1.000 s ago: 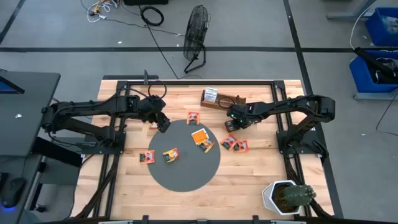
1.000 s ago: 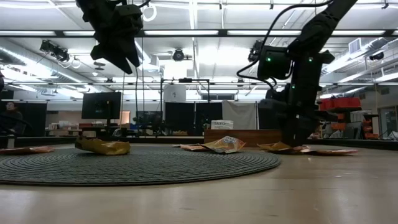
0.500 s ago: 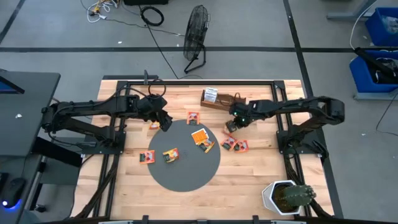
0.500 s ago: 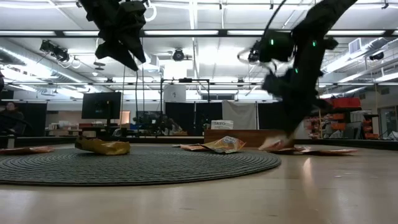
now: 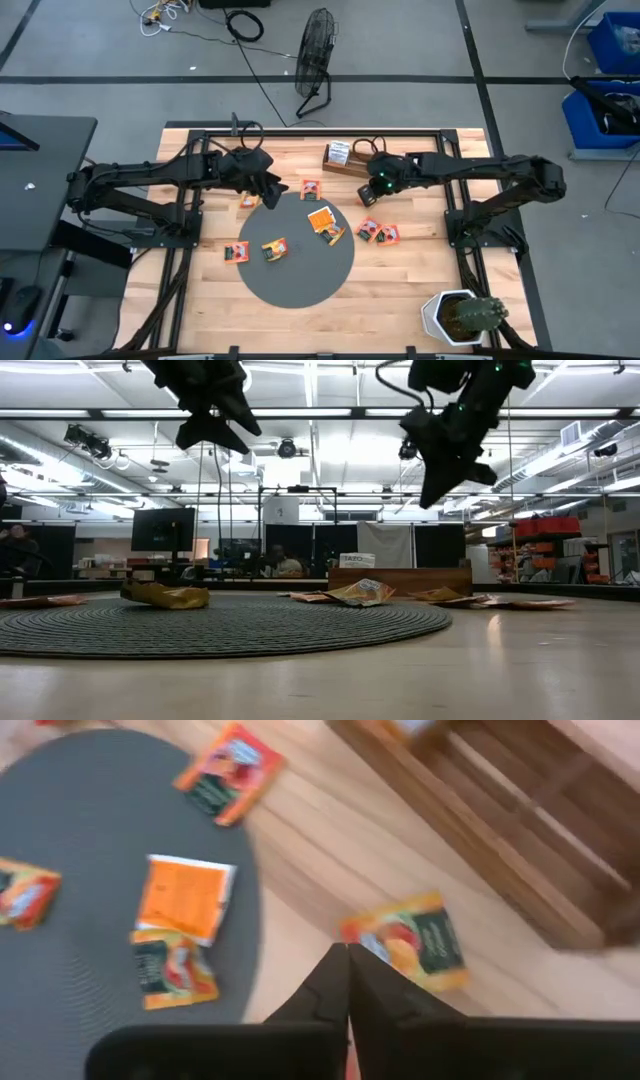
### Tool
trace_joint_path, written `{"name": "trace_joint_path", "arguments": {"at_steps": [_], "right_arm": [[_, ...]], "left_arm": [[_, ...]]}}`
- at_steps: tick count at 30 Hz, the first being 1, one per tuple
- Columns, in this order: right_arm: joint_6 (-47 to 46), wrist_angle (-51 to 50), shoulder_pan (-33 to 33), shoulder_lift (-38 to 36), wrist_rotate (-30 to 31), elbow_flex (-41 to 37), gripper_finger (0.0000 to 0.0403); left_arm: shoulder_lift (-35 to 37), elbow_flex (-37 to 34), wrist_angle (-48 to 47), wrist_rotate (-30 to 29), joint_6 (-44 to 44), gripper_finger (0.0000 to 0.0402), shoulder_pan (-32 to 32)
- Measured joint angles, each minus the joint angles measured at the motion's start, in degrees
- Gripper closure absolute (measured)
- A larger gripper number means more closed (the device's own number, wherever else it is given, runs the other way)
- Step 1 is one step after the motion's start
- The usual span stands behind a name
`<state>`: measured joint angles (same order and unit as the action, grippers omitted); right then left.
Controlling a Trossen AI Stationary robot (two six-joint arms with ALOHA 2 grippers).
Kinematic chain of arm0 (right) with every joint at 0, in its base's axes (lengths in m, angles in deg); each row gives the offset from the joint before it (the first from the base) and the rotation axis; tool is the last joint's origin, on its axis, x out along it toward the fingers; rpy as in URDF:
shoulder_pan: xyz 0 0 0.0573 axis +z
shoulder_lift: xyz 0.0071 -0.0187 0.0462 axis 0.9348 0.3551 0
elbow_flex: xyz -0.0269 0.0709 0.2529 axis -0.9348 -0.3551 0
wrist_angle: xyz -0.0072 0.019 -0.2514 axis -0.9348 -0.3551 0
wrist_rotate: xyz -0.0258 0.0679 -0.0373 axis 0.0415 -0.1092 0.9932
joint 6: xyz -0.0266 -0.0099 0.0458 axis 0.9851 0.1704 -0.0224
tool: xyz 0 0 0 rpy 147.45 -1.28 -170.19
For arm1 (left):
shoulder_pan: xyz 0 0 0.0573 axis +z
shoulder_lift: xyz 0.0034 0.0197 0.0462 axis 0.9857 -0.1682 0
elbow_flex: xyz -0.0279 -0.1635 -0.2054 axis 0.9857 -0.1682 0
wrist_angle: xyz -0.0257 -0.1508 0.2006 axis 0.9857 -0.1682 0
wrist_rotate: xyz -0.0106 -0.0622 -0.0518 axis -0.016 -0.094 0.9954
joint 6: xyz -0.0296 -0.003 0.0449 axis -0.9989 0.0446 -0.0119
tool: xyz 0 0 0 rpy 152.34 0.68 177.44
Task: Pick & Place Tea
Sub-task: Put the yellow tea bag into the middle section of the wooden organizer
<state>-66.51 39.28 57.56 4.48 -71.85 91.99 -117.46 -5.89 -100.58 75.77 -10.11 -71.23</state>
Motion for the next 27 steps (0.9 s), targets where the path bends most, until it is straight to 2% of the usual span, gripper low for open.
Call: {"name": "trace_joint_path", "arguments": {"at_steps": [3, 7, 11, 14, 18, 27], "right_arm": [[-3.2, -0.9, -1.7, 1.0, -2.2, -2.1, 0.0358], [-5.3, 1.0, -3.4, 3.4, -6.5, -5.8, 0.0278], [-6.8, 1.8, -3.6, 7.1, -5.0, -6.9, 0.0203], [-7.5, 3.0, -4.2, 9.8, -4.1, -6.9, 0.017], [-8.3, 4.4, -4.8, 13.3, -4.0, -6.9, 0.0161], [-7.0, 9.7, -6.0, 19.0, -3.5, -6.6, 0.0186]], "left_arm": [[0.0, 0.0, 0.0, 0.0, 0.0, 0.0204, 0.0], [0.0, 0.0, 0.0, 0.0, 0.0, 0.0204, 0.0], [0.0, 0.0, 0.1, 0.0, 0.0, 0.0204, 0.0], [0.0, 0.0, 0.1, 0.1, 0.0, 0.0204, 0.0], [0.0, 0.0, 0.1, 1.4, 0.0, 0.0204, 0.0], [0.0, 0.0, 0.1, 2.6, -1.6, 0.0204, 0.0]]}}
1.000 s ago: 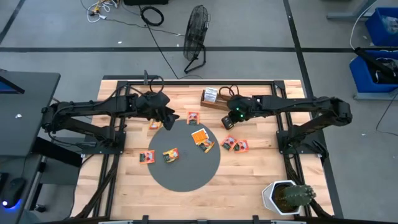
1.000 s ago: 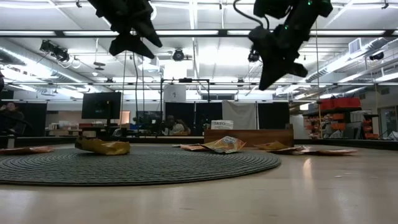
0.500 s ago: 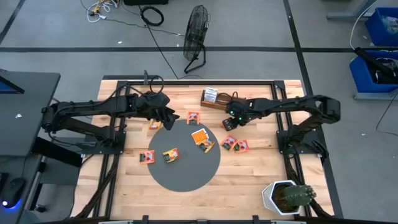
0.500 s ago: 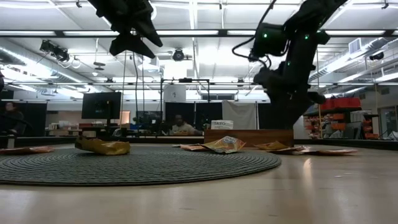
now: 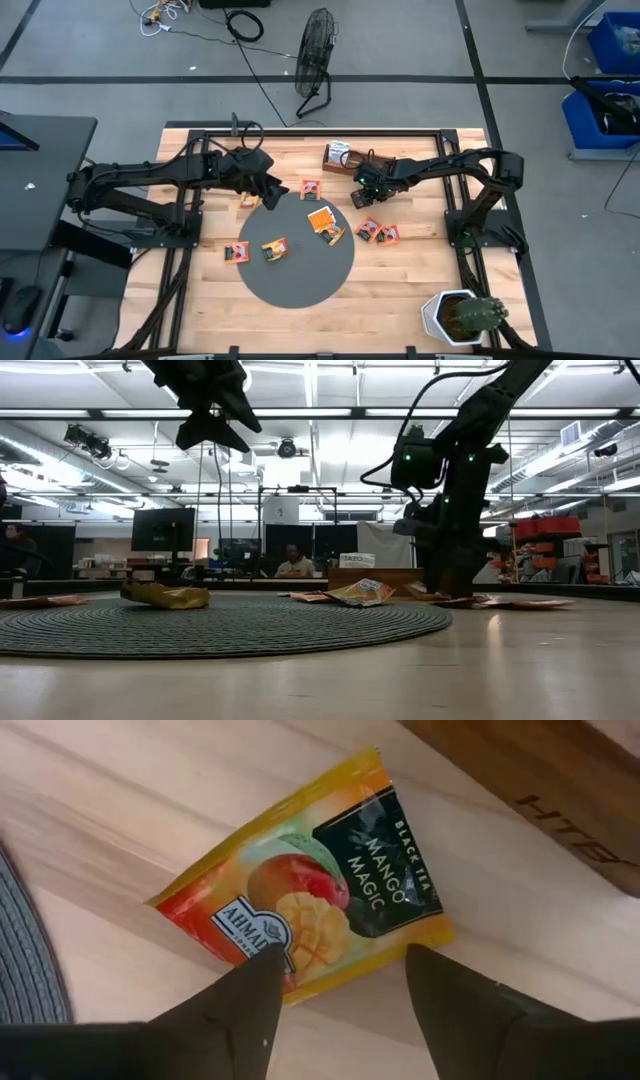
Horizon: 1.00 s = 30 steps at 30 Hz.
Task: Pick & Place Tea
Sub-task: Put the yellow tea bag into the middle section of the wooden organizer
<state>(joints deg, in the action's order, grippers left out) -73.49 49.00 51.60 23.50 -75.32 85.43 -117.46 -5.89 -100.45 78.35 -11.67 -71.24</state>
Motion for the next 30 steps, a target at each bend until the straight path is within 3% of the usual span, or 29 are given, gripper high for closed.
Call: {"name": "trace_joint_path", "arguments": {"at_steps": [9, 18, 25, 30], "right_arm": [[1.6, 1.5, 0.0, 2.8, -1.0, 0.1, 0.0236], [4.3, 2.8, 0.8, 3.5, -2.6, 0.2, 0.0388], [4.5, 1.4, 5.3, 0.2, -4.4, -0.4, 0.0399], [4.3, 0.9, 9.5, -6.4, 0.0, -0.5, 0.0402]], "left_arm": [[0.0, 0.0, 0.0, 0.0, -1.1, 0.0204, 0.0], [0.0, 0.0, 0.0, -0.1, -1.0, 0.0204, 0.0], [0.0, 0.0, 0.0, -0.1, -1.5, 0.0204, 0.0], [0.0, 0.0, 0.3, -0.2, -4.8, 0.0204, 0.1]]}}
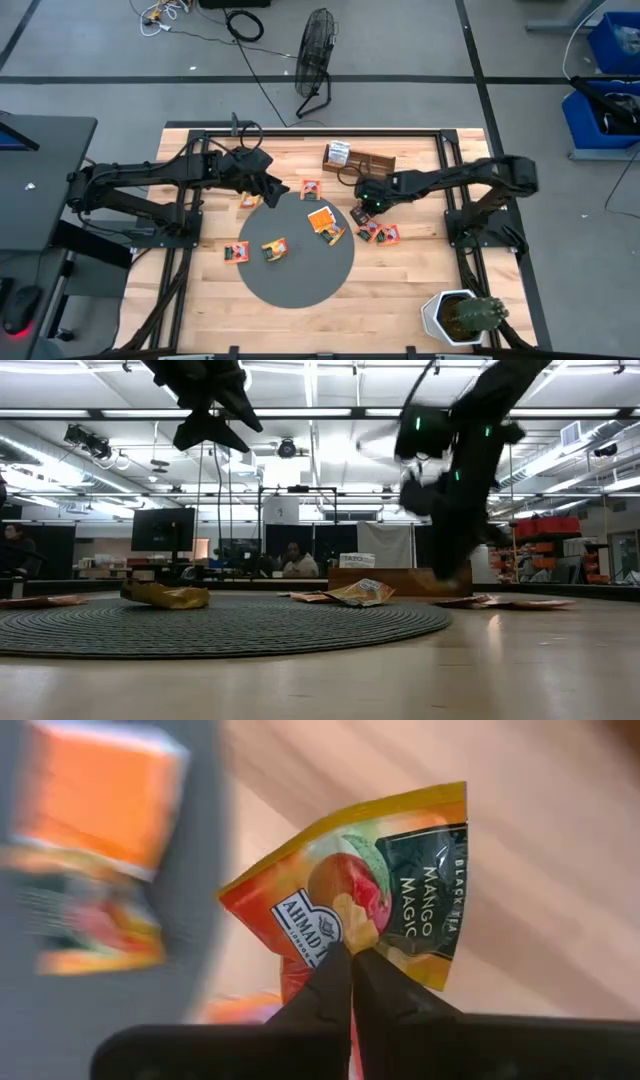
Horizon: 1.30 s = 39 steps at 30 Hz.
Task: Pick & Place Tea
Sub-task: Put the yellow tea bag into the middle section of the wooden organizer
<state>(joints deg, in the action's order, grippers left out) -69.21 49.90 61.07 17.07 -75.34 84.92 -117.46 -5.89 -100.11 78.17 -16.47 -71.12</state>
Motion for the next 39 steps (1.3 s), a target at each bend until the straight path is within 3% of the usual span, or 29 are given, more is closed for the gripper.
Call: {"name": "trace_joint_path", "arguments": {"at_steps": [7, 12, 18, 29, 39], "right_arm": [[6.8, 0.9, 5.7, -7.3, 11.0, 3.3, 0.0403], [14.4, 0.4, 7.3, -6.4, 18.4, 11.3, 0.0403], [20.7, 0.4, 6.6, -3.7, 22.3, 20.5, 0.0403], [30.8, 1.4, 6.5, 3.9, 21.4, 32.5, 0.0403], [31.8, 2.4, 6.5, 6.5, 19.5, 35.2, 0.0403]], "left_arm": [[0.0, 0.0, 4.0, 0.0, -8.2, 0.0204, 0.0], [0.0, 0.0, 10.8, -0.2, -13.8, 0.0204, 0.0], [0.0, 0.0, 13.8, -0.4, -16.5, 0.0204, 1.0], [-1.9, 0.1, 17.6, -0.1, -17.8, 0.0204, 1.0], [-1.9, 0.0, 18.6, 0.0, -17.7, 0.0204, 0.9]]}}
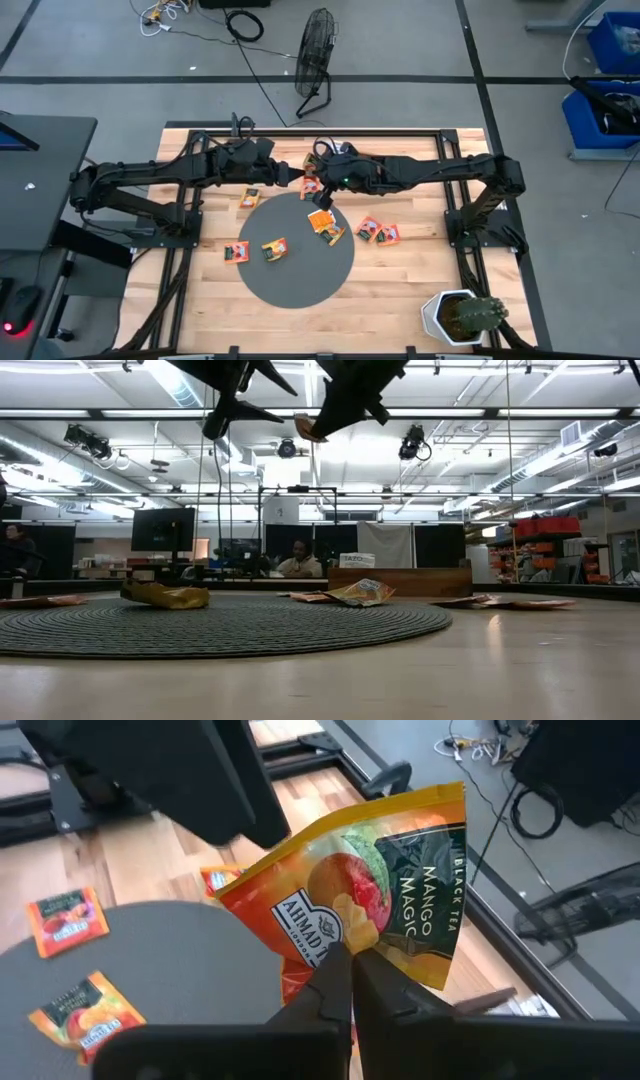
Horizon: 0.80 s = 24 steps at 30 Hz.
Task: Pick & Place Tea
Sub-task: Put the yellow tea bag into the middle section of the wooden organizer
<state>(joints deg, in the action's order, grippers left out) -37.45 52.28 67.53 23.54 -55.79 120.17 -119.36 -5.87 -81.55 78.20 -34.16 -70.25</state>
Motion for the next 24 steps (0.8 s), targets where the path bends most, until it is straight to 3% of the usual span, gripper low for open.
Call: {"name": "trace_joint_path", "arguments": {"at_steps": [24], "right_arm": [[1.5, 3.2, 0.1, -0.1, -3.3, 0.0, 0.0403]], "left_arm": [[-3.1, 0.0, -0.5, 0.0, 2.2, 0.0205, 0.4]]}}
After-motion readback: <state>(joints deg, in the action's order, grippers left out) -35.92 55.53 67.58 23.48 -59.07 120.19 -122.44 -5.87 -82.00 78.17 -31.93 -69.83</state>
